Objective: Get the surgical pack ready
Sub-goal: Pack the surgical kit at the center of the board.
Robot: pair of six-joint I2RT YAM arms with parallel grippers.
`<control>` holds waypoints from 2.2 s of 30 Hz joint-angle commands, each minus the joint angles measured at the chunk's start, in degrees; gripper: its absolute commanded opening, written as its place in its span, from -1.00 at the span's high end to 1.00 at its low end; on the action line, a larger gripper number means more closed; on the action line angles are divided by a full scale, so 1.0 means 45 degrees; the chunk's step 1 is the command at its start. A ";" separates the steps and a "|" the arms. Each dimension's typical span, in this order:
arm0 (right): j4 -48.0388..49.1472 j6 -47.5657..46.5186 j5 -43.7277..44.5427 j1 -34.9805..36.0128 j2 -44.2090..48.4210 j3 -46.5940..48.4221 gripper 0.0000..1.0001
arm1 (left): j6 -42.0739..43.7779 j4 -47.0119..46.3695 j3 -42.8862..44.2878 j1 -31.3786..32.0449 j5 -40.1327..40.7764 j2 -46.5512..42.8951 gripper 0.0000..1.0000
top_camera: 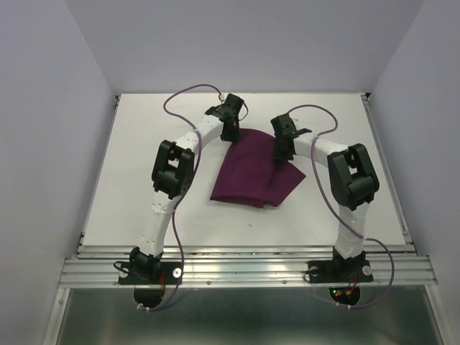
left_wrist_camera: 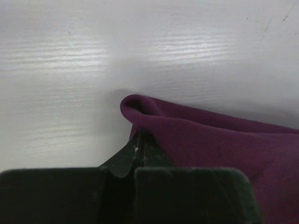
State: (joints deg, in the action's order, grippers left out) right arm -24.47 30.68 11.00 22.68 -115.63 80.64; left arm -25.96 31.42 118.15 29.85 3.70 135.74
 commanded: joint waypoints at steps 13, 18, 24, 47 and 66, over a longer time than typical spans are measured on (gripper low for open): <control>-0.0852 -0.0450 0.1831 -0.0410 0.3292 -0.1024 0.85 | -0.0658 0.1142 0.0503 0.0379 0.2709 -0.2546 1.00; -0.0832 -0.0489 0.1774 -0.0780 0.4698 -0.2505 0.77 | -0.0560 0.1493 -0.0296 0.0555 0.4857 -0.4010 0.94; -0.0638 -0.0489 0.1403 -0.2125 0.5442 -0.4244 0.75 | 0.0045 0.2058 -0.0358 0.2134 0.5231 -0.4620 0.60; -0.0227 -0.0508 0.0328 -0.3360 0.7591 -0.6299 0.72 | -0.0111 0.3174 0.1616 0.5731 0.4431 -0.0596 -0.56; 0.0027 -0.0216 -0.0433 -0.3360 0.7923 -0.6982 0.70 | -0.0170 0.2979 0.1714 0.5790 0.4431 0.0987 0.31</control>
State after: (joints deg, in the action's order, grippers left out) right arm -26.04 28.75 10.90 7.90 -82.06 50.85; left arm -26.46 44.66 123.81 55.46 23.81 138.28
